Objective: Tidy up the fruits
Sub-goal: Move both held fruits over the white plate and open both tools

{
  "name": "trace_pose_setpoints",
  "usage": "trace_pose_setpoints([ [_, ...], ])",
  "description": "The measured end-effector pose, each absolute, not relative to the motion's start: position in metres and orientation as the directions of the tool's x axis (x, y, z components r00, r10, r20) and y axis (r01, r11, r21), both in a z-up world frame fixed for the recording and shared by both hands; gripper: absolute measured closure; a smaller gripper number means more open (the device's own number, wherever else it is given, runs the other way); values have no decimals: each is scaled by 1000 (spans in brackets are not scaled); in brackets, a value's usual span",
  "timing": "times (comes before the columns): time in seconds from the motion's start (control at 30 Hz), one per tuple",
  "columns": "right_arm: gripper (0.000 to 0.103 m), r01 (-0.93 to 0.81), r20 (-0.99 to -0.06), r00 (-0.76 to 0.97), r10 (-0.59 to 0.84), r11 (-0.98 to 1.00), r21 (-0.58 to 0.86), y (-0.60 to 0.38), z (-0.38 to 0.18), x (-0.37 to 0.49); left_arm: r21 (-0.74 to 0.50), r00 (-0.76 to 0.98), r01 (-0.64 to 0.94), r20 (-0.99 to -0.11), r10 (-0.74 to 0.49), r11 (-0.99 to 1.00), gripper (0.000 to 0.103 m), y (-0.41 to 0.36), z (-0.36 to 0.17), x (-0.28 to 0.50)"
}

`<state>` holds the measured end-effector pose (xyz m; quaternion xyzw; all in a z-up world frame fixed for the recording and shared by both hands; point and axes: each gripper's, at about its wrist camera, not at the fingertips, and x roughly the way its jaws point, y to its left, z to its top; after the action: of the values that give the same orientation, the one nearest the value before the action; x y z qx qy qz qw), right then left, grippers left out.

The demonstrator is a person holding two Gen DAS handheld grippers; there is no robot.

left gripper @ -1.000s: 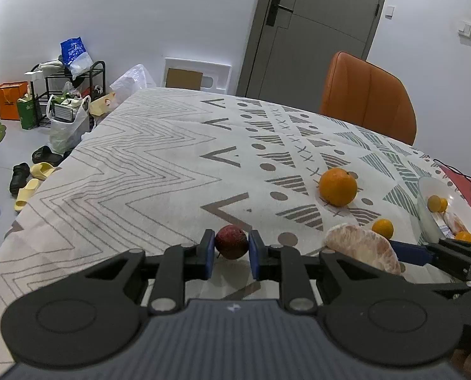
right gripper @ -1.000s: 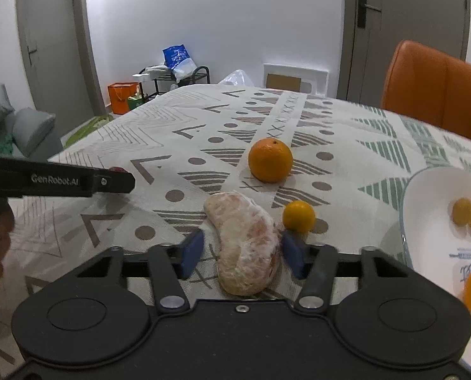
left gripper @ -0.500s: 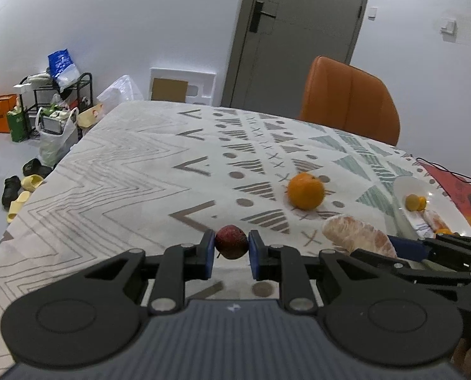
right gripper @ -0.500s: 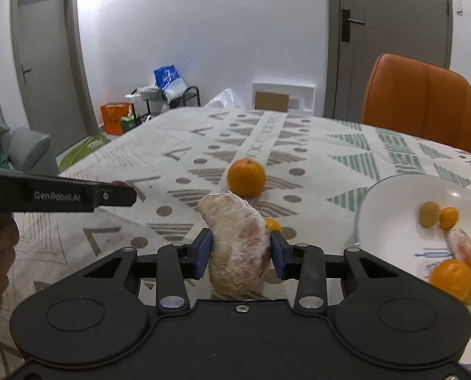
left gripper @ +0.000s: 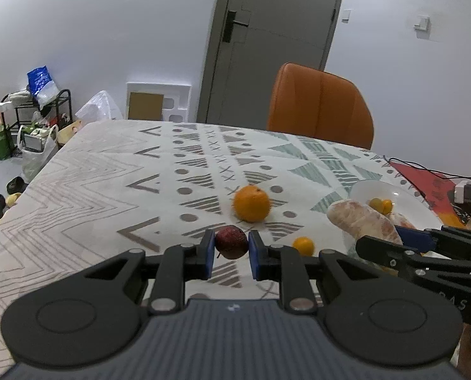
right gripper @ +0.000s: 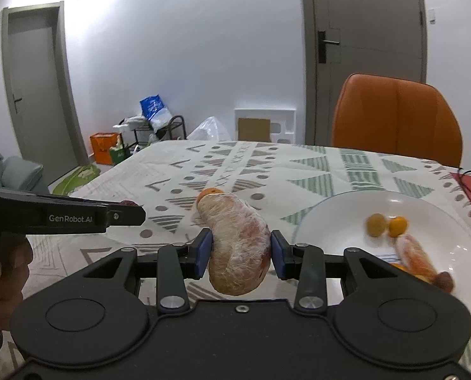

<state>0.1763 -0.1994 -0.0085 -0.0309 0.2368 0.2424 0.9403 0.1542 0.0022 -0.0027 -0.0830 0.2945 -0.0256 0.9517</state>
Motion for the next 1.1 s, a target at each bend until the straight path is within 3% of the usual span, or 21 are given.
trace_pose_setpoints([
  [0.4,66,-401,-431,813,392,913,76,-250,-6,169,-167,834,64,-532,-145,984,82,-37,8,158],
  [0.97,65,-310,-471,820,324,944,110,-301,-24,171,-170,818,141,-535,-211,975,82,-81,3,172],
  [1.1,61,-305,-477,820,318,946,107,-306,-26,171,-171,813,162,-535,-230,972,82,-92,3,175],
])
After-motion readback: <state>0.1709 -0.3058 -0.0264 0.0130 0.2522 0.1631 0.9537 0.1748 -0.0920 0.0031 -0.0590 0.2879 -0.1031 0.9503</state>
